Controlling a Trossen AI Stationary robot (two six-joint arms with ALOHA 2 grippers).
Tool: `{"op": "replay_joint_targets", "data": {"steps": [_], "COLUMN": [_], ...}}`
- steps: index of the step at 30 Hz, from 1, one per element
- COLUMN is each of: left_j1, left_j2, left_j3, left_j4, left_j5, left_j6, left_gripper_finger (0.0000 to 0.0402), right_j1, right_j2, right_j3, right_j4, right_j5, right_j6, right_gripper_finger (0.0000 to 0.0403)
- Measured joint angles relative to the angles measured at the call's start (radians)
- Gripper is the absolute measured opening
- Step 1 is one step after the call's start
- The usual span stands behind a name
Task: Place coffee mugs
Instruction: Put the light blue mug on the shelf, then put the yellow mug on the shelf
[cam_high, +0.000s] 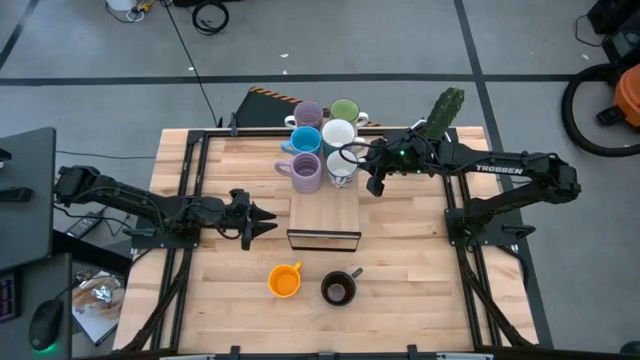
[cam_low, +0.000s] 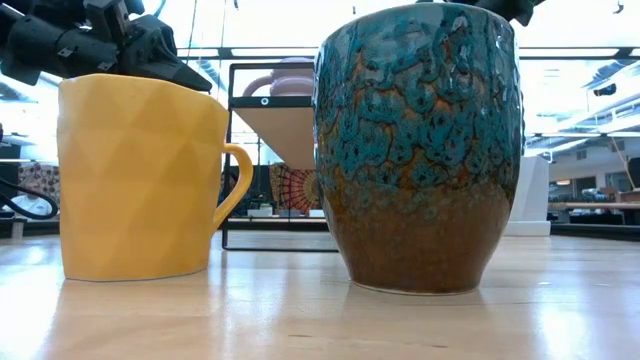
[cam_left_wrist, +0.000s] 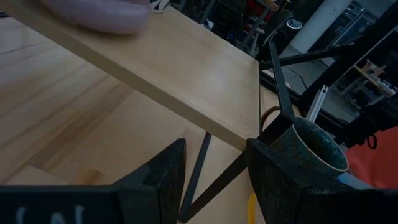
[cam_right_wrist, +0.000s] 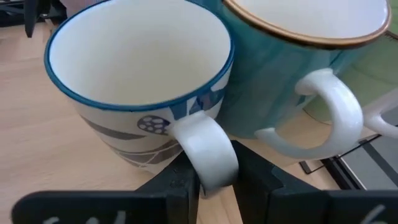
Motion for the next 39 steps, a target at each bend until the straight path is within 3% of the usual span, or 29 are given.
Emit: {"op": "replay_joint_targets", "data": {"steps": [12, 22, 31, 39], "left_j1": [0.0, 0.0, 0.0, 0.0], "left_j2": [0.0, 0.0, 0.0, 0.0], "left_j3": [0.0, 0.0, 0.0, 0.0], "left_j4": [0.0, -0.009, -0.034, -0.152], "left_j5": [0.0, 0.0, 0.001, 0.047], "left_j6": [0.0, 0.0, 0.0, 0.012], "left_gripper_finger": [0.0173, 0.0173, 0.0173, 0.0173], "right_j1": [0.0, 0.032, 0.129, 0.232], "right_j2": [-0.011, -0.126, -0.266, -0.339], "right_j3": [0.0, 0.045, 0.049, 0.049], "right_j4": [-0.036, -0.146, -0.178, -0.173], "right_j5": [-0.028, -0.058, -0.057, -0.029], "right_j6": [0.0, 0.008, 0.053, 0.05], "right_gripper_finger": [0.0148, 0.0205, 0.0208, 0.0208]}}
